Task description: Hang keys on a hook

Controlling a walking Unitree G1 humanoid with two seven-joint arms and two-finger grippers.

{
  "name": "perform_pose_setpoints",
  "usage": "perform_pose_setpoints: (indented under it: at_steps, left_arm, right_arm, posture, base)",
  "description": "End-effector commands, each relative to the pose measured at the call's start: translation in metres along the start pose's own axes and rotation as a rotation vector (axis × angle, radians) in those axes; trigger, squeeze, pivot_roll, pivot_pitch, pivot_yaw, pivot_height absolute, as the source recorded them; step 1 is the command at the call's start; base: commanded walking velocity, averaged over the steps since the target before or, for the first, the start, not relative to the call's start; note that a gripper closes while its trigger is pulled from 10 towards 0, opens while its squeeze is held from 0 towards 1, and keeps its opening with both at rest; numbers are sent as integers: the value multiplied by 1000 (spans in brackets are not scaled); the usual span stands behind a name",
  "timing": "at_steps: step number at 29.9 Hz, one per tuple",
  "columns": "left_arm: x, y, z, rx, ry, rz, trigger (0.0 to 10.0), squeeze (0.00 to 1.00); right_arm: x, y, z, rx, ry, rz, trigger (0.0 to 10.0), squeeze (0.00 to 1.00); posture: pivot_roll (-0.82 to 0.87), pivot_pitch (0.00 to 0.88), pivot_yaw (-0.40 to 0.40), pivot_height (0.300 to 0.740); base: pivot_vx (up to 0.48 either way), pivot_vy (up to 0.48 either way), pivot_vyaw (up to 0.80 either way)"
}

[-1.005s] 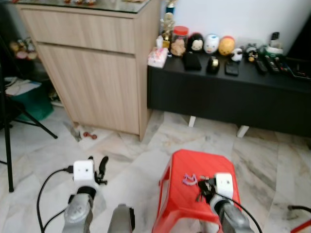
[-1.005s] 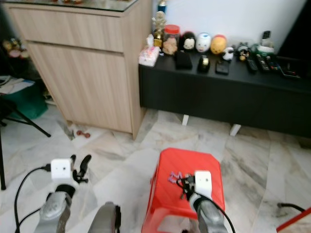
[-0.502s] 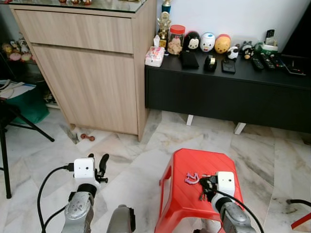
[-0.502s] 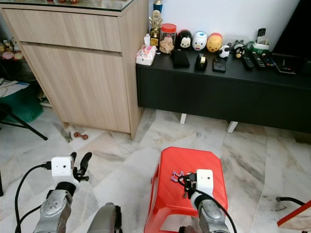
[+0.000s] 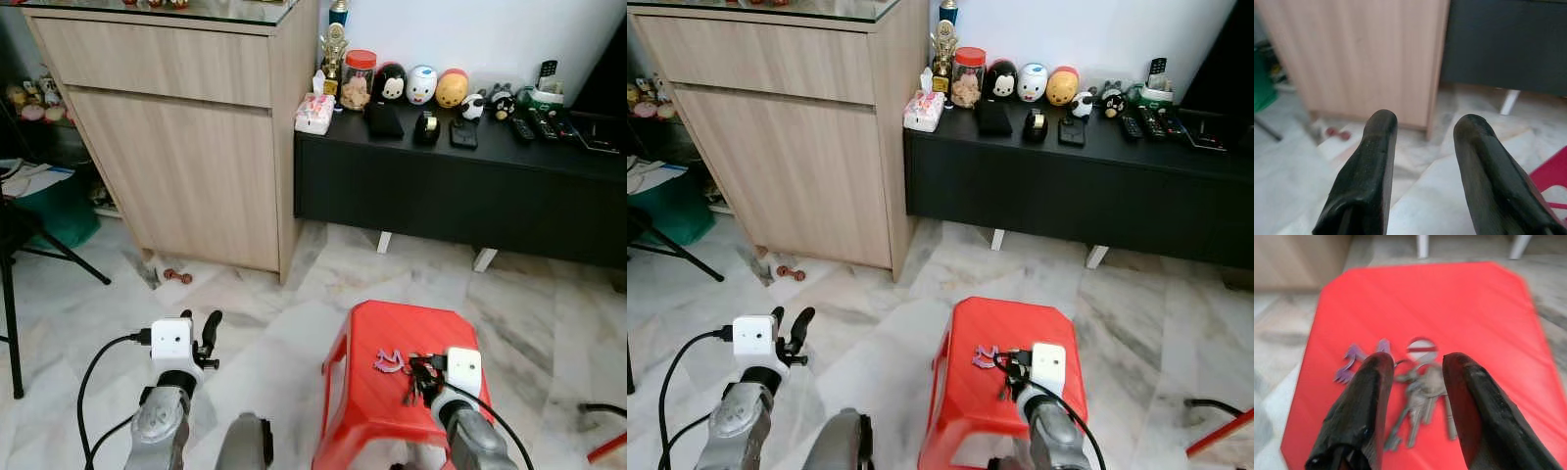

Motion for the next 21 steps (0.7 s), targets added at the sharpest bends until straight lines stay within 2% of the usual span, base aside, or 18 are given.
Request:
perform_pose_setpoints:
  at_steps: [1, 10, 21]
  left_arm:
    - [-5, 6, 4, -17, -16, -6, 10000, 0]
    - [-5, 6, 3, -16, -17, 2, 10000, 0]
    - [-5, 6, 2, -14, -19, 4, 10000, 0]
  right_arm:
    - [-8, 2, -1, -8, -26, 7, 10000, 0]
    - [-6, 3, 0, -7, -19, 7, 10000, 0]
    - [-3, -6, -1, 63, 11, -30, 10000, 0]
  posture:
    - [156, 54, -70, 640]
    - [158, 54, -70, 640]
    - [155, 56, -70, 640]
  base:
    - [292, 0, 0]
    - [282, 0, 0]
    - [0, 0, 0]
Point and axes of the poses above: a point about 5 cm out from each wrist's last joint towards the gripper, its own z axis pointing out of the wrist towards the gripper, its own y axis along the axis of the wrist's last joint, x = y × z, the point moved 3 cm from there along z, pointing out of the wrist towards the gripper, and after that the axes turned 13 degrees about z, right-handed, at the moved point
